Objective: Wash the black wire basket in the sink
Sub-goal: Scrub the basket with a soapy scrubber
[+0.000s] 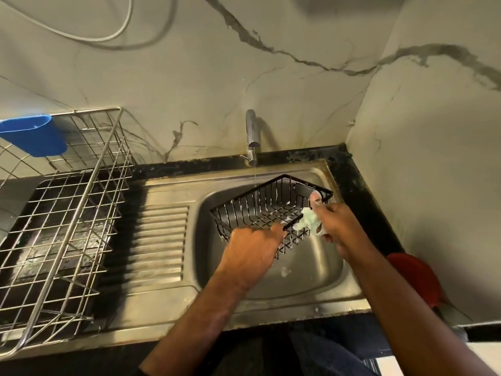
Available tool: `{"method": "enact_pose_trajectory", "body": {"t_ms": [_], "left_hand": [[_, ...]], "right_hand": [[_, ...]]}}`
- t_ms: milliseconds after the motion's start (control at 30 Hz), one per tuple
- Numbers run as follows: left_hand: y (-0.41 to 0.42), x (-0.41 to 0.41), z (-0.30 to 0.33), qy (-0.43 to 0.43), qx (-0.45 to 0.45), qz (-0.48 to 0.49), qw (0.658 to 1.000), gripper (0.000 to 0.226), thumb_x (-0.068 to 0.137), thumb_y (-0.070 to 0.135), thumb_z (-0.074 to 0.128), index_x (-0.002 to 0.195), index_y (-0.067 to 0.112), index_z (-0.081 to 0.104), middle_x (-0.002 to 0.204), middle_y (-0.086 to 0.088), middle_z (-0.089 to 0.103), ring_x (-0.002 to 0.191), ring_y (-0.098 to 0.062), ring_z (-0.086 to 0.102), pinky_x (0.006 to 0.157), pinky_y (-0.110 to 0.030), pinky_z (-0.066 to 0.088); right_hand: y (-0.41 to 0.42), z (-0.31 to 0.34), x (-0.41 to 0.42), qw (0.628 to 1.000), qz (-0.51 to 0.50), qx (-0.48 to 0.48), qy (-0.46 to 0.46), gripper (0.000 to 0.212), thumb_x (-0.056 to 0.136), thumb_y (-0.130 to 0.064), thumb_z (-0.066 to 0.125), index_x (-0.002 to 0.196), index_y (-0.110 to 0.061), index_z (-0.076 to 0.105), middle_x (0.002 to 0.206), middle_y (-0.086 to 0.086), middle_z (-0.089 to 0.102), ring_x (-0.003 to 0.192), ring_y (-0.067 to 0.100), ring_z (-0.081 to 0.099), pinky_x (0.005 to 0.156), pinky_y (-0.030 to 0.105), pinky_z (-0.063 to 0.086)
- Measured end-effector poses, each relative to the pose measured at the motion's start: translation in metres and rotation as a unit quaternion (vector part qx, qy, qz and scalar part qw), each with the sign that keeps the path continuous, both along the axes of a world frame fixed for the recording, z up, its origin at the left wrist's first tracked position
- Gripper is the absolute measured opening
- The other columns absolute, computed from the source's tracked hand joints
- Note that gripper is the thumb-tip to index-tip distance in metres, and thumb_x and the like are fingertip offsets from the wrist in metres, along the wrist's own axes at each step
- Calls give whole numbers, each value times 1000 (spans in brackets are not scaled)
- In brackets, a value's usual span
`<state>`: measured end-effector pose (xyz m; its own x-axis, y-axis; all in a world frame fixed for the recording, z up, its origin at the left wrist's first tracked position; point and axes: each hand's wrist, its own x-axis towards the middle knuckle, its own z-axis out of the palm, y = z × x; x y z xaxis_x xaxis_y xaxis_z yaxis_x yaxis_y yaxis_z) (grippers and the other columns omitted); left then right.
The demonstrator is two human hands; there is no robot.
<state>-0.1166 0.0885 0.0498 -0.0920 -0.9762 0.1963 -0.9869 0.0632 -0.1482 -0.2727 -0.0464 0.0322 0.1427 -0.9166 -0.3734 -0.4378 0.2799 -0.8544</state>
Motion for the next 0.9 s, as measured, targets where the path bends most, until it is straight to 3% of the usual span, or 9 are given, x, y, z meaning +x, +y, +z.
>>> {"method": "enact_pose_trajectory", "body": {"t_ms": [100,233,333,400,467,533,633,800,900], "left_hand": [[-7,7,-16,0,-24,-26,999,29,74,27,89,79,16,63,39,4,47,31,-16,34,42,-20,36],[-4,7,-19,44,-62,-46,996,22,88,28,77,80,14,62,40,5,44,34,-15,31,43,-24,48],[3,2,-17,142,-60,-41,987,35,104,40,41,87,17,62,47,2,52,39,-17,47,56,-25,45],[8,-1,-7,290,-14,-21,957,52,106,50,29,100,19,70,63,3,64,59,-15,61,70,-26,45],[9,2,-2,442,-18,45,896,54,106,55,32,109,20,73,70,8,66,67,-7,62,69,-23,45],[2,12,-8,496,-75,137,854,42,105,49,45,114,18,70,81,11,67,76,-2,63,73,-22,49],[-12,34,-33,560,-59,278,778,30,101,31,62,126,14,61,118,-3,68,105,-15,64,91,-28,49],[-7,37,-73,751,55,334,567,42,93,49,67,126,24,55,134,-10,63,111,-24,64,94,-44,55],[-3,32,-66,873,61,300,380,58,89,61,61,135,26,55,134,-6,65,115,-36,67,88,-52,57]], "right_hand": [[3,-4,6,998,-42,-18,-42,46,86,-52,71,71,-9,63,71,10,67,66,25,65,60,35,53],[9,-7,19,994,-92,-31,-47,39,82,-38,75,76,0,68,70,15,71,63,25,64,64,45,57],[10,-1,25,994,-94,-47,-35,35,80,-34,70,77,1,67,72,21,70,60,22,58,61,44,54],[9,6,24,994,-82,-60,-27,27,80,-31,69,73,-4,68,71,18,71,58,21,59,60,40,53],[8,12,25,994,-49,-102,4,29,82,-32,69,68,-7,66,63,13,67,54,18,56,58,41,53],[9,19,27,987,4,-154,44,34,84,-35,68,64,-8,62,56,7,61,50,15,50,55,38,47],[10,34,29,968,104,-197,114,36,90,-38,65,65,-12,60,61,3,63,53,16,54,55,34,48],[-4,45,20,951,200,-214,97,39,91,-38,67,64,-10,62,56,3,57,50,10,50,54,29,43],[-13,51,16,933,291,-206,47,36,91,-31,69,64,-9,63,58,14,55,50,11,47,51,26,38]]}}
